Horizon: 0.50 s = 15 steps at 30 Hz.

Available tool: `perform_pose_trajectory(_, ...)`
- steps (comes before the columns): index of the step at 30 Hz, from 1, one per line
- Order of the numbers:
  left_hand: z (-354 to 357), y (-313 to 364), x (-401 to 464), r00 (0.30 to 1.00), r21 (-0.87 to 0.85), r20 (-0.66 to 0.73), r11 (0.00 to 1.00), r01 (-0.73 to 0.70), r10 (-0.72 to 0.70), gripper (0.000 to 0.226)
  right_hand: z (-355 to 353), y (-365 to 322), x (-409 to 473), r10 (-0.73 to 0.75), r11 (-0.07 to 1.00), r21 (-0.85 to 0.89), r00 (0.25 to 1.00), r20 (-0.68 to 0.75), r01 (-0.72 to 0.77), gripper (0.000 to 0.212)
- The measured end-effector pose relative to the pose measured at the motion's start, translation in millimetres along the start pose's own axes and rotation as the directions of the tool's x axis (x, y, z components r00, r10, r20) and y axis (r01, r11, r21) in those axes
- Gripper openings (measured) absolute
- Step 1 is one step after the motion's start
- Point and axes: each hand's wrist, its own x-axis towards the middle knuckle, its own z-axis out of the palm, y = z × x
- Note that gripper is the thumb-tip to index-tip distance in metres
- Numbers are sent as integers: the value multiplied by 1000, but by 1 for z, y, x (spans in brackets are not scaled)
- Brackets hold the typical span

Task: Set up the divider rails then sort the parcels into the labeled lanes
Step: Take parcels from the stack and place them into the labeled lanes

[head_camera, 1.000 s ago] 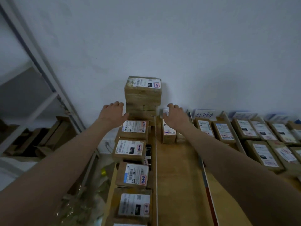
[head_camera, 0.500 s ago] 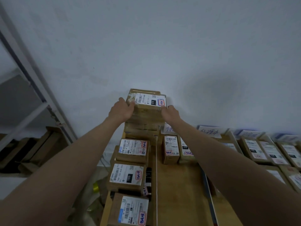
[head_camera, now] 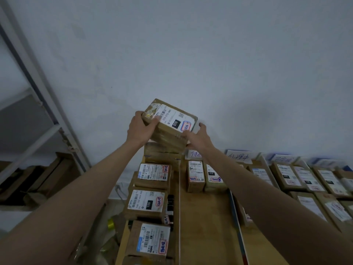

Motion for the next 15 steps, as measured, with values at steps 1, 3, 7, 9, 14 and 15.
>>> perform_pose_trajectory(1,-5,3,-3,1000,13,2,1000,-9,9,66,-3,1,-10,23,999,39,998,53,-26,91)
perform_pose_trajectory(3,-15,10,-10,999,32,31,999,-32,31,62,-9,3,-33,54,989,133,989,138,-72,76)
perform_pose_trajectory(7,-33,19,-33,985,56,164,996,-68,58,55,-27,19,-71,66,991,112,992,112,-78,44)
perform_pose_trajectory(9,-37,19,-49,966,57,253,996,-69,52,54,-37,31,-86,52,998,-26,992,113,-49,39)
perform_pose_trajectory(14,-25,11,-85,907,52,420,997,-50,23,51,-53,62,-118,121,991,-94,947,297,-97,36)
perform_pose_trajectory(15,-19,9,-92,895,49,446,998,-47,20,54,-56,67,-124,143,987,-119,943,301,-111,35)
